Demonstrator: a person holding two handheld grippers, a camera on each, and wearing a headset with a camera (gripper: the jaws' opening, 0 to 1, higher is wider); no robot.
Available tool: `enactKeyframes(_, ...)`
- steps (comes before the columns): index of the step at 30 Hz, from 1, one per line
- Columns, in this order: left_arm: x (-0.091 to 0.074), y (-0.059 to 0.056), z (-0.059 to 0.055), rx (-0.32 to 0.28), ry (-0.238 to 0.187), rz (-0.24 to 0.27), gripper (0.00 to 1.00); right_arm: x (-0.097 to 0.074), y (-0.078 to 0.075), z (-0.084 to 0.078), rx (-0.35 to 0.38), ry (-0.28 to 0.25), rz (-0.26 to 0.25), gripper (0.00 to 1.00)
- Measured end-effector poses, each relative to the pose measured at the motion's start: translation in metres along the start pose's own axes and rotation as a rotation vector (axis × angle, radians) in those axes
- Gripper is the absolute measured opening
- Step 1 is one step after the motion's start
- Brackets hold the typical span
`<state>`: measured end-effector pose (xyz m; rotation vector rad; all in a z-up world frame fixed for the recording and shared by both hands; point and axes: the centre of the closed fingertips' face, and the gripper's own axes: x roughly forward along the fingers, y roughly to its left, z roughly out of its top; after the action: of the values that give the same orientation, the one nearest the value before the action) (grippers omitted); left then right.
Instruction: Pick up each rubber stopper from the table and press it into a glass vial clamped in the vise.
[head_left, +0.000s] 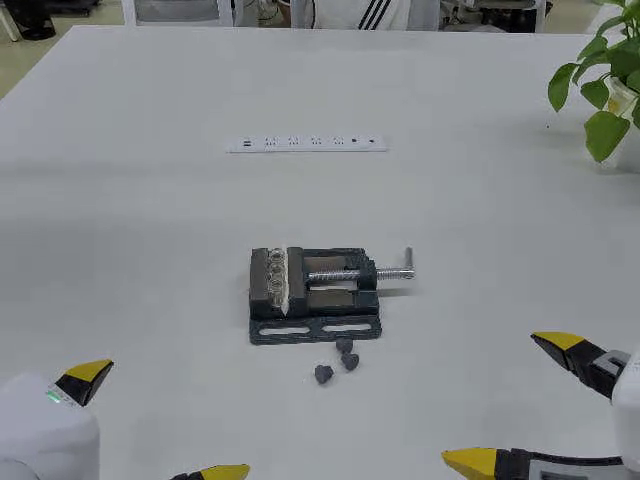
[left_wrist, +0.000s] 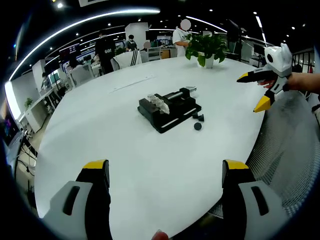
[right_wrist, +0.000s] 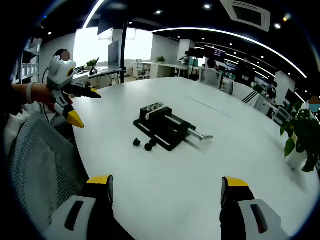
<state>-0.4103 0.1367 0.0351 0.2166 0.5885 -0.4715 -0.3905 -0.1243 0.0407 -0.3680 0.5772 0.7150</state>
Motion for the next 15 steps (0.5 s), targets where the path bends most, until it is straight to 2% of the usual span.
enactKeyframes(15,-0.003,0.006,-0.007,-0.029,-0.001,0.013,0.92,0.026,0.011,0.016,-0.046,0.004,0.058,0.87)
